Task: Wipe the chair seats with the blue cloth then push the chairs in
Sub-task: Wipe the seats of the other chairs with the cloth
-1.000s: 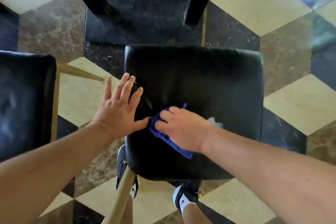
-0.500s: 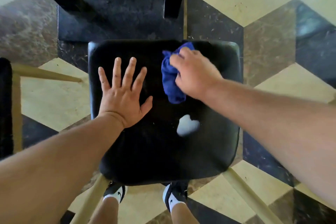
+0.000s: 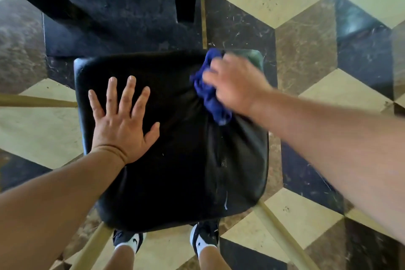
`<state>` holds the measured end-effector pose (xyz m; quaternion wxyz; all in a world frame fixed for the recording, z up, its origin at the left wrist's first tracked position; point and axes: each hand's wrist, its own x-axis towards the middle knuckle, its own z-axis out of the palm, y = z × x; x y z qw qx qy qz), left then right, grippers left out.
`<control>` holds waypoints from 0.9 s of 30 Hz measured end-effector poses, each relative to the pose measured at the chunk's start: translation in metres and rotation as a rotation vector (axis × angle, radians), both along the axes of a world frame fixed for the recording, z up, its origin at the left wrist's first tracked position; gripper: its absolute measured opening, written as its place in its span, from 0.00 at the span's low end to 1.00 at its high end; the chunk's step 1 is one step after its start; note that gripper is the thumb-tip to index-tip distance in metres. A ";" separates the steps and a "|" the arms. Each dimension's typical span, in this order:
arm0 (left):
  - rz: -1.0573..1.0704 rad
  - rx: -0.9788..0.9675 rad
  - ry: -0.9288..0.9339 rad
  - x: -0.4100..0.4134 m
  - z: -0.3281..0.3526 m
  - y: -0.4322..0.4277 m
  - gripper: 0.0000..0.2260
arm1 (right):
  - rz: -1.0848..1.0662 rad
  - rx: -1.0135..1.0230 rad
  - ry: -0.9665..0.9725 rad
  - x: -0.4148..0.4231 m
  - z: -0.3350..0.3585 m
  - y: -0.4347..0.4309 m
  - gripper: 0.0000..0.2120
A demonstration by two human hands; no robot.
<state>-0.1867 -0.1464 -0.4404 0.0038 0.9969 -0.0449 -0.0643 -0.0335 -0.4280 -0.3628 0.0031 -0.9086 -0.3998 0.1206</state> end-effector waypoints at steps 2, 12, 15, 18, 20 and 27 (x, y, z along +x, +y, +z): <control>-0.001 -0.004 -0.001 0.000 0.001 0.000 0.42 | -0.218 -0.066 -0.093 0.040 0.000 0.001 0.11; 0.023 -0.024 0.031 0.000 0.003 -0.002 0.42 | 0.344 -0.104 0.500 -0.157 0.023 -0.046 0.09; 0.022 -0.023 0.040 0.000 0.002 -0.002 0.42 | 0.519 -0.115 0.472 -0.123 0.018 -0.051 0.10; 0.022 -0.019 0.037 0.000 0.001 -0.001 0.42 | 0.277 -0.045 0.299 -0.060 0.010 -0.054 0.16; 0.023 -0.016 0.031 -0.001 -0.001 -0.001 0.42 | 0.022 -0.026 0.178 -0.017 0.005 -0.061 0.16; 0.024 -0.016 0.032 -0.001 0.001 0.001 0.42 | -0.523 0.027 0.027 0.010 -0.013 -0.061 0.10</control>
